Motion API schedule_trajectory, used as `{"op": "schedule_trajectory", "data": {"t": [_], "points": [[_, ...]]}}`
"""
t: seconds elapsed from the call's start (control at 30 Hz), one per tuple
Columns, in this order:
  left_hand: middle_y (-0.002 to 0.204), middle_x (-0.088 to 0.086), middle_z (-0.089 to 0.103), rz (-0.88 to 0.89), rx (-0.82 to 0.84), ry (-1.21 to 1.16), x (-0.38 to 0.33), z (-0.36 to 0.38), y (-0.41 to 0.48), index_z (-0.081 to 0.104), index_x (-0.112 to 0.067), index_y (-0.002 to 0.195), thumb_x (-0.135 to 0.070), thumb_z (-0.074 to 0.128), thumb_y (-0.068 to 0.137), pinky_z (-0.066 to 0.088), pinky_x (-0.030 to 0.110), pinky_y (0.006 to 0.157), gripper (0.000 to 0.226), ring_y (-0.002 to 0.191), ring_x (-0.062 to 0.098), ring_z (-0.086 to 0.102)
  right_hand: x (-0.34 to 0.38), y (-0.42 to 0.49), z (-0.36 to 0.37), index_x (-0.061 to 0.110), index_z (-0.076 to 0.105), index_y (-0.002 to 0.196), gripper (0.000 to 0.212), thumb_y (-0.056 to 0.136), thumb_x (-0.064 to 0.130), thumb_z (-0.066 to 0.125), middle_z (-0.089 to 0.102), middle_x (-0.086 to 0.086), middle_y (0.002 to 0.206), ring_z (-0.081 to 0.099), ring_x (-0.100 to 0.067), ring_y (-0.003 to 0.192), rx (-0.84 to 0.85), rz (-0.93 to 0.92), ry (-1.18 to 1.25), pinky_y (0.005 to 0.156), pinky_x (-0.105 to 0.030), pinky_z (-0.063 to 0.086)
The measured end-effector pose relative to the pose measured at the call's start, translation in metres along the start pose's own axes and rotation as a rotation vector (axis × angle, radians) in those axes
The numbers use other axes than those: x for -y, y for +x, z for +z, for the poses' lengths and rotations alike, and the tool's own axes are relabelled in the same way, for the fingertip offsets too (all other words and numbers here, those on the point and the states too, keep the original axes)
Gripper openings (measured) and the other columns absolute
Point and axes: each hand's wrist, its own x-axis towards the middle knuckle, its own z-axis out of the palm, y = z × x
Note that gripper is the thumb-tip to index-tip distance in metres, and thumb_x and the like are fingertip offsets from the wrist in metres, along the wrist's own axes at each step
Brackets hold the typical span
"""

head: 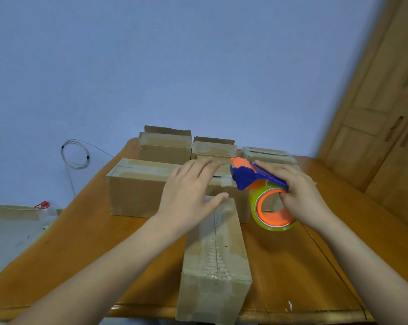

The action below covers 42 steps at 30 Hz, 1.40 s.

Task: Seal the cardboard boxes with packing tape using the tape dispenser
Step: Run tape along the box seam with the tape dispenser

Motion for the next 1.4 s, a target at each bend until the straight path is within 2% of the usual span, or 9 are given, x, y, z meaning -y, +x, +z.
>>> {"op": "schedule_trajectory", "data": {"t": [0.2,0.27,0.37,0.7,0.83,0.9,1.1,1.27,1.4], "points": [[0.100,0.001,0.070,0.258,-0.191,0.111,0.004,0.019,0.019,0.069,-0.013,0.092,-0.040,0.057,0.083,0.043,0.033,0.081,0.031,0.094,0.021,0.063,0.002,0.003,0.002,0.034,0.041,0.139,0.074,0.083,-0.008,0.062,0.057,-0.002,0.126,0.049,-0.015,0.112,0.014,0.012,0.050,0.075,-0.012,0.038],[0.093,0.003,0.071,0.307,-0.260,0.122,0.005,0.025,0.024,0.070,-0.011,0.084,-0.030,0.068,0.080,0.044,0.034,0.080,0.019,0.088,0.022,0.065,0.001,0.004,0.001,0.034,0.041,0.139,0.074,0.083,-0.009,0.062,0.058,-0.002,0.126,0.049,-0.016,0.112,0.008,0.009,0.054,0.076,-0.012,0.038],[0.088,0.004,0.072,0.374,-0.347,0.129,0.004,0.027,0.029,0.070,-0.010,0.080,-0.024,0.059,0.086,0.042,0.034,0.082,0.019,0.083,0.022,0.065,0.001,0.006,0.000,0.036,0.040,0.139,0.074,0.084,-0.007,0.061,0.058,-0.002,0.125,0.049,-0.015,0.111,0.007,0.008,0.066,0.076,-0.016,0.042],[0.085,0.006,0.072,0.676,-0.320,0.243,0.016,0.024,0.044,0.071,-0.012,0.082,-0.014,0.078,0.078,0.052,0.038,0.083,0.008,0.084,0.021,0.068,-0.006,0.010,-0.011,0.043,0.036,0.136,0.074,0.085,-0.005,0.061,0.057,0.001,0.122,0.049,-0.015,0.107,0.028,-0.026,0.015,0.075,-0.024,0.045],[0.083,0.005,0.071,0.769,-0.317,0.266,0.022,0.020,0.051,0.071,-0.014,0.080,-0.012,0.064,0.087,0.047,0.037,0.082,0.010,0.083,0.021,0.068,-0.006,0.015,-0.018,0.043,0.035,0.137,0.075,0.085,-0.006,0.057,0.057,-0.003,0.121,0.049,-0.018,0.108,0.070,-0.076,-0.024,0.082,-0.033,0.048],[0.083,0.004,0.072,0.798,-0.304,0.284,0.027,0.018,0.055,0.072,-0.014,0.080,-0.011,0.073,0.082,0.043,0.036,0.082,0.005,0.083,0.020,0.069,-0.008,0.019,-0.019,0.040,0.034,0.141,0.073,0.087,-0.004,0.057,0.055,-0.002,0.125,0.047,-0.016,0.110,0.098,-0.083,-0.064,0.082,-0.030,0.047],[0.086,0.002,0.074,0.820,-0.233,0.305,0.036,0.016,0.056,0.074,-0.016,0.083,-0.012,0.081,0.076,0.041,0.034,0.082,0.011,0.088,0.018,0.071,-0.011,0.026,-0.019,0.051,0.019,0.134,0.076,0.090,0.002,0.056,0.050,0.000,0.125,0.041,-0.011,0.108,0.149,-0.137,-0.102,0.079,-0.027,0.045],[0.088,0.001,0.074,0.804,-0.243,0.348,0.045,0.018,0.049,0.075,-0.016,0.086,-0.013,0.078,0.079,0.041,0.038,0.087,0.009,0.094,0.019,0.070,-0.019,0.025,-0.017,0.049,0.022,0.137,0.078,0.089,-0.003,0.054,0.051,0.001,0.123,0.041,-0.012,0.105,0.160,-0.187,-0.113,0.077,-0.025,0.042],[0.084,0.000,0.074,0.792,-0.285,0.358,0.058,0.014,0.046,0.076,-0.015,0.085,-0.012,0.077,0.080,0.040,0.039,0.089,0.006,0.092,0.019,0.071,-0.028,0.023,-0.015,0.048,0.024,0.139,0.079,0.087,-0.004,0.054,0.051,0.000,0.120,0.043,-0.017,0.106,0.147,-0.233,-0.156,0.079,-0.035,0.046]]}}
